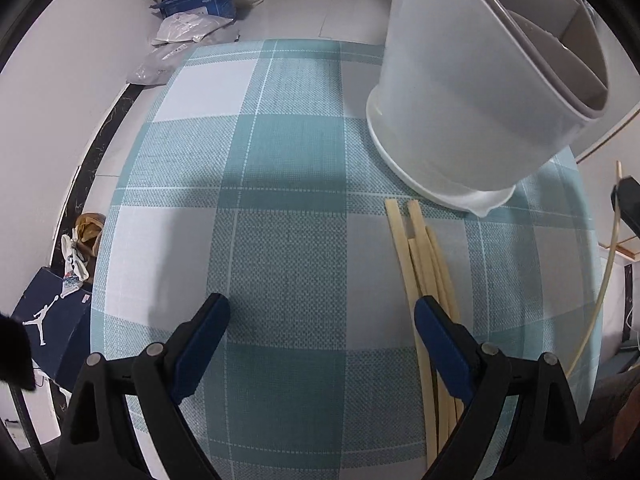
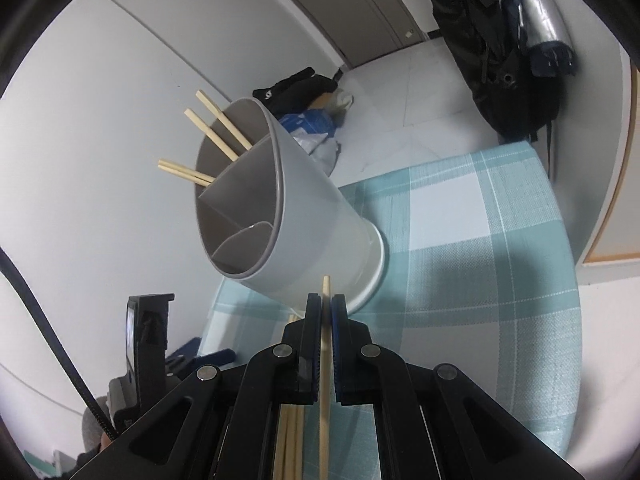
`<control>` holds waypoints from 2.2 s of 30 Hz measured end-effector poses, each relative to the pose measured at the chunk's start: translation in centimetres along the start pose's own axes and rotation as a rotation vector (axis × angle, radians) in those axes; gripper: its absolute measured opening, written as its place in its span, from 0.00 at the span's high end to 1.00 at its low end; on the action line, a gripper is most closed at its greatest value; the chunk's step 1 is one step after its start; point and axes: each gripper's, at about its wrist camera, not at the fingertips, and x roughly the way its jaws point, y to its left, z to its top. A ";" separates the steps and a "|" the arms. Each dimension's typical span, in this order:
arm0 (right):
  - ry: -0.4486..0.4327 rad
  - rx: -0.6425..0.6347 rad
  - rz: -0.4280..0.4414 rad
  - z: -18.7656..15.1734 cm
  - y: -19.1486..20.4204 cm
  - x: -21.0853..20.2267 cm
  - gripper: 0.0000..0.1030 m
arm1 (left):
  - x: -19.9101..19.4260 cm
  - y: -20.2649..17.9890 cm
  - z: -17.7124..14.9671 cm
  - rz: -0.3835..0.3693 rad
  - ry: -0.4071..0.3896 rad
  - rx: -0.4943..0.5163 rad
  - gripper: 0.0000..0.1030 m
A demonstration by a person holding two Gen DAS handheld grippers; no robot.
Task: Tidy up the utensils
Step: 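Pinch a chopstick with the left tool while the right tool holds its chopstick, then raise both held chopsticks up over the white holder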
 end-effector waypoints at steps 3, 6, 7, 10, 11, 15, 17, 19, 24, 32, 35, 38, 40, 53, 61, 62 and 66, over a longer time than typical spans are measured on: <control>0.006 0.011 0.008 0.0 -0.4 0.1 0.96 | 0.1 -0.3 0.1 0.001 -0.003 -0.006 0.11; 0.005 0.011 0.007 -0.1 -0.5 0.2 0.96 | 0.4 -0.8 0.3 0.016 0.003 0.023 0.11; 0.005 0.011 0.007 -0.1 -0.6 0.3 0.96 | 0.4 -1.0 0.2 0.024 0.001 0.036 0.11; -0.001 0.012 0.004 0.0 -0.6 0.2 0.96 | 0.4 -1.2 0.4 0.032 0.032 0.049 0.13; -0.002 0.011 0.005 0.0 -0.6 0.2 0.96 | 0.4 -1.1 0.4 0.034 0.039 0.057 0.15; -0.003 -0.009 -0.003 0.0 -0.2 0.1 0.96 | 0.2 -0.6 0.6 0.029 0.052 0.059 0.23; -0.005 -0.016 -0.007 0.0 -0.1 0.0 0.96 | 0.3 -0.1 1.1 0.032 0.044 0.042 0.28; -0.007 -0.015 -0.006 0.0 -0.1 -0.1 0.96 | 0.4 0.1 1.5 0.031 0.036 0.017 0.28; -0.010 -0.018 -0.003 0.1 0.1 -0.1 0.96 | 0.6 0.0 2.2 0.005 0.002 -0.024 0.30; -0.019 -0.043 -0.009 0.3 0.5 -0.3 0.96 | 0.5 -0.1 2.9 0.008 -0.043 -0.047 0.95; -0.030 -0.064 -0.017 0.3 0.9 -0.4 0.96 | 0.2 0.4 2.9 -0.026 -0.059 -0.086 0.97; -0.050 -0.104 -0.030 0.2 1.7 -0.8 0.96 | -1.0 0.8 3.0 -0.048 -0.115 -0.107 0.97; -0.067 -0.130 -0.035 0.1 2.3 -1.1 0.96 | -2.7 0.9 2.7 -0.068 -0.190 -0.110 0.97; -0.184 -0.290 -0.077 -2.5 6.0 -3.4 0.96 | -13.0 -0.4 -0.9 -0.211 -0.592 -0.013 0.97; -0.229 -0.328 -0.113 -3.4 6.9 -4.9 0.96 | -13.6 -1.1 -1.8 -0.204 -0.549 0.049 0.98; -0.237 -0.337 -0.116 -3.5 7.0 -5.1 0.96 | -14.0 -1.3 -2.2 -0.201 -0.546 0.051 0.98; -0.252 -0.360 -0.128 -3.7 7.5 -5.6 0.96 | -14.8 -1.6 -2.9 -0.197 -0.526 0.055 0.98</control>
